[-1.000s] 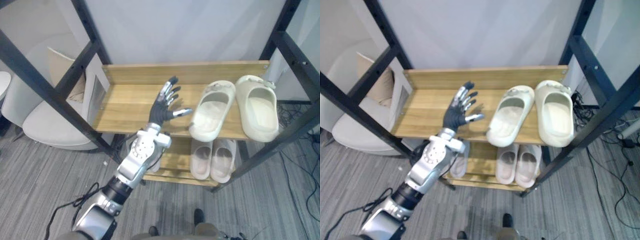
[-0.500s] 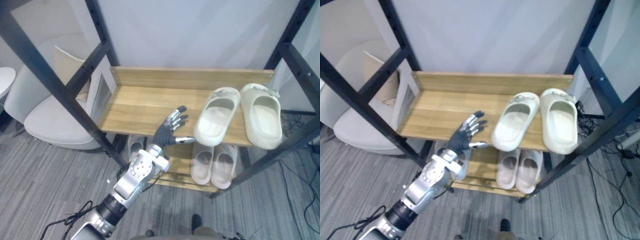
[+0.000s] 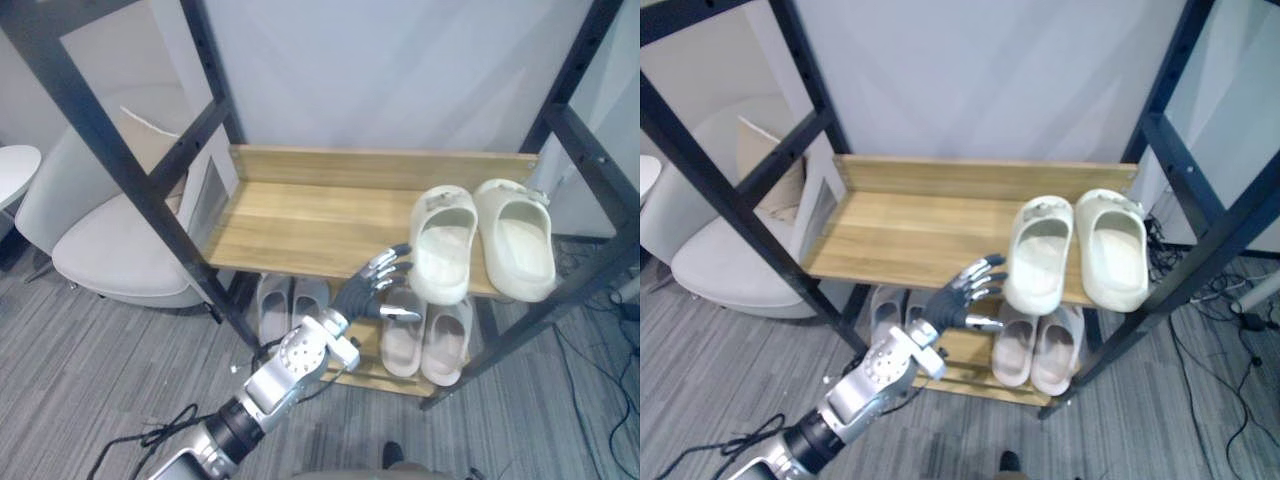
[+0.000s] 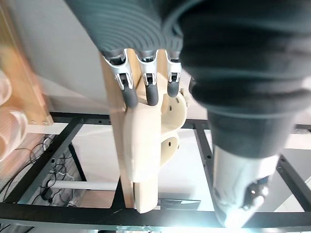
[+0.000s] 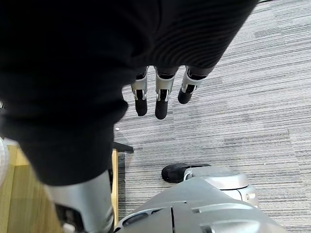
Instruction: Organize the slippers on the shoe rack
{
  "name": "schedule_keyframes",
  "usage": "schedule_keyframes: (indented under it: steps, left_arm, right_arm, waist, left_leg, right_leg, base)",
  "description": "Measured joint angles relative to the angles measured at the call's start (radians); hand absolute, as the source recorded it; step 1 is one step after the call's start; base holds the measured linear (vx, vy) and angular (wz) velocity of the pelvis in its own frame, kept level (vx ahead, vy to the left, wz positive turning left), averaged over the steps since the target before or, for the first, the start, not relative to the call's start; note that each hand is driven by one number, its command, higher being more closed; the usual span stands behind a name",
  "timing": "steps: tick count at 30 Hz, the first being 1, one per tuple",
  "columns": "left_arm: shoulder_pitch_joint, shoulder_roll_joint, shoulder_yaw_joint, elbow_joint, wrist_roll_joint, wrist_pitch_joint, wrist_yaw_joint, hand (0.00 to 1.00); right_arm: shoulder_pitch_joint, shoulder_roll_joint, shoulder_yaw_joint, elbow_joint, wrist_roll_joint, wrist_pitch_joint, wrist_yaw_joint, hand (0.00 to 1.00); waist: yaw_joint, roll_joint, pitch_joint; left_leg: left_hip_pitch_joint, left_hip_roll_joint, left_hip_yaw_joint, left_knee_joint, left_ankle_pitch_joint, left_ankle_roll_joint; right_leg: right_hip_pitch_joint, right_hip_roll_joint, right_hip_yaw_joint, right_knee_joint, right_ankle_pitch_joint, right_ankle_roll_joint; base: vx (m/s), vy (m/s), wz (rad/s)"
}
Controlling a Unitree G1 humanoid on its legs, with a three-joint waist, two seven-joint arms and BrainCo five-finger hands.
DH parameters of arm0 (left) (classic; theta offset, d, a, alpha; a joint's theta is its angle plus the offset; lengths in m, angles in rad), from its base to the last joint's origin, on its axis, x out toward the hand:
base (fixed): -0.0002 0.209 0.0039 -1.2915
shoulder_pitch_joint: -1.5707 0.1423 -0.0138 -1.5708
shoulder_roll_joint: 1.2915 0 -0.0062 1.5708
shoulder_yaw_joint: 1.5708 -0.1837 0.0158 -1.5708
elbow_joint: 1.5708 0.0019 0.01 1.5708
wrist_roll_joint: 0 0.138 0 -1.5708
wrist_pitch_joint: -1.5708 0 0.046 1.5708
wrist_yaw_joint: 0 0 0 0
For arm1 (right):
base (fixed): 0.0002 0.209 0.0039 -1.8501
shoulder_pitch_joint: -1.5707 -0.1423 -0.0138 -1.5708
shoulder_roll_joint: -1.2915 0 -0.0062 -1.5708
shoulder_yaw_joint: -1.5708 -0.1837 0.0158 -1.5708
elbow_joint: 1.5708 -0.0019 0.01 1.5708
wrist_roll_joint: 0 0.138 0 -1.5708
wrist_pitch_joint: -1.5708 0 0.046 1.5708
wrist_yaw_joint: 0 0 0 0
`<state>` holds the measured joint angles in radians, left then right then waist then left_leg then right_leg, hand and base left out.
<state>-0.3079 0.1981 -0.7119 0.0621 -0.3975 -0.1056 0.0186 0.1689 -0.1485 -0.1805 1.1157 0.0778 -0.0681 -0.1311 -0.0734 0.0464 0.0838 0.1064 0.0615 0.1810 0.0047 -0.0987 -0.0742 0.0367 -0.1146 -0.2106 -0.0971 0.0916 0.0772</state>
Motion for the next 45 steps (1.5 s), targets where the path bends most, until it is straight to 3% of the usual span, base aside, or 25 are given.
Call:
schedule_keyframes:
  steps: [14, 25, 30, 35, 39, 45]
  left_arm:
    - [-0.086, -0.068, -0.024, 0.182, 0.016, -0.041, 0.02, 0.0]
    - [-0.111, -0.09, 0.01, 0.237, 0.022, -0.039, 0.026, 0.0]
    - [-0.074, -0.042, 0.027, 0.129, 0.018, 0.006, 0.025, 0.0]
    - [0.018, 0.026, 0.062, -0.039, -0.031, 0.01, 0.023, 0.0]
    - [0.072, 0.099, 0.094, -0.151, -0.09, 0.004, 0.016, 0.0]
    - [0.256, 0.223, 0.005, -0.206, -0.273, 0.026, -0.123, 0.0]
  right_arm:
    - [0.001, 0.025, -0.033, 0.002, 0.001, 0.001, -0.018, 0.0]
    - [0.006, 0.034, -0.052, 0.002, 0.001, 0.003, -0.018, 0.0]
    - [0.005, 0.032, -0.052, 0.002, 0.001, 0.003, -0.017, 0.0]
    - [0.01, 0.031, -0.052, 0.004, 0.001, 0.002, -0.01, 0.0]
    - [0.003, 0.026, -0.043, 0.004, 0.0, 0.0, 0.001, 0.0]
    - [-0.013, 0.006, -0.002, 0.004, -0.009, -0.001, 0.022, 0.0]
  waist:
    - [-0.015, -0.014, 0.001]
    - [-0.021, -0.023, 0.001]
    - [-0.023, -0.012, -0.006]
    - [-0.026, -0.009, -0.007]
    - [-0.008, -0.009, -0.007]
    - [0.003, -0.009, -0.007]
  left_leg:
    - [0.004, 0.0, 0.019, -0.002, -0.003, -0.002]
    - [-0.001, -0.002, 0.02, -0.003, -0.009, -0.002]
    - [-0.015, -0.002, 0.018, -0.002, -0.006, -0.008]
    - [-0.016, 0.002, 0.001, -0.002, 0.001, 0.0]
    - [-0.013, -0.001, -0.007, -0.002, 0.001, 0.0]
    - [-0.014, -0.006, -0.015, -0.002, -0.001, 0.003]
  right_leg:
    - [-0.002, 0.002, 0.02, 0.0, 0.002, -0.001]
    - [-0.01, -0.003, 0.021, 0.0, -0.006, 0.001]
    - [-0.018, -0.002, 0.02, 0.0, -0.005, 0.001]
    - [-0.013, 0.002, 0.002, 0.007, 0.001, -0.001]
    - [-0.004, -0.002, -0.008, 0.007, -0.003, 0.004]
    - [-0.001, -0.008, -0.021, 0.007, -0.004, 0.005]
  base:
    - [-0.01, -0.001, -0.03]
    - [-0.03, 0.0, -0.01]
    - [0.01, 0.0, 0.0]
    - [0.04, 0.0, 0.08]
    - [0.04, 0.011, 0.09]
    - [0.0, 0.006, 0.04]
